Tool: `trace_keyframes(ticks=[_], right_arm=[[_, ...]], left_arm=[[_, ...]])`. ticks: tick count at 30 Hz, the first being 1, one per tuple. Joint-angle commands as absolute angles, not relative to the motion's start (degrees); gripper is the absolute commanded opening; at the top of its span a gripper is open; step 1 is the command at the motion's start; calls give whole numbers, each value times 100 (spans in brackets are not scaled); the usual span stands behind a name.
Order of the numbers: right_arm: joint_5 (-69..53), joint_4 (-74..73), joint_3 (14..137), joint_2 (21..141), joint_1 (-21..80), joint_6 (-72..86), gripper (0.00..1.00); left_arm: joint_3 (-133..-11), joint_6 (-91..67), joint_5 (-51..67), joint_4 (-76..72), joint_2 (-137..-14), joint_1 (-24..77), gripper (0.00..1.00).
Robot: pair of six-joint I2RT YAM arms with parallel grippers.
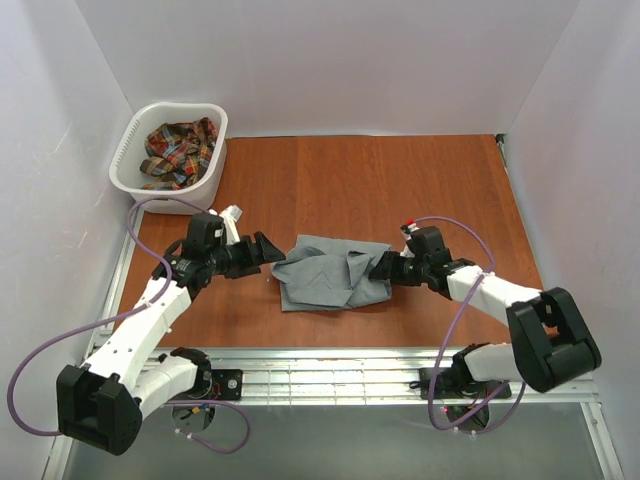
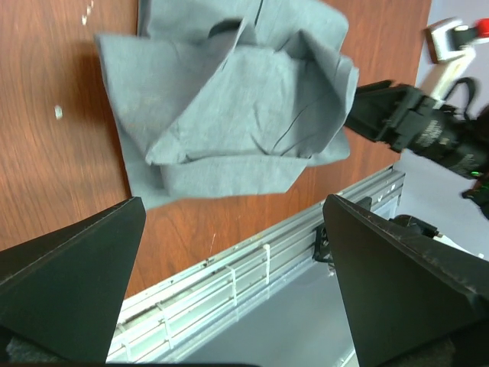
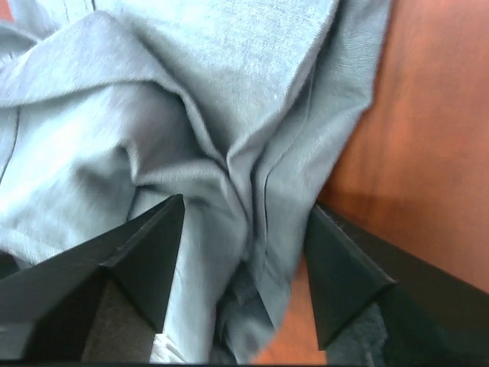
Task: Fold and stack the long sleeve shirts
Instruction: Fold the shirt
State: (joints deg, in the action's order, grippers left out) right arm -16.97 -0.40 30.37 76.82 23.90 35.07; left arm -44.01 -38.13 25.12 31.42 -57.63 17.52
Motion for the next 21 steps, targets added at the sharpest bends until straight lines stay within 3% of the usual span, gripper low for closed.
trace_keyframes(ticks=[1, 7, 12, 17, 21], right_arm=[[-1205, -895, 3470, 7085, 2443, 2270, 59], [-405, -1591, 4244, 6162, 3162, 1213, 61], [-361, -1573, 4552, 6301, 3524, 1099, 60], [228, -1810, 4334, 6530, 3411, 1678, 57], [-454, -1854, 3815, 6416, 2963, 2135, 50]], left_arm=[[-4202, -4069, 2540, 3041, -5555, 1863, 89], [-3955, -4289, 2268, 2927, -5827, 2109, 87], [-3850, -4403, 2223, 2602, -6125, 2311, 82], [-3972, -4438, 2171, 2487, -6512, 2478, 82], [-4034, -4421, 2057, 2470, -6662, 2522, 81]])
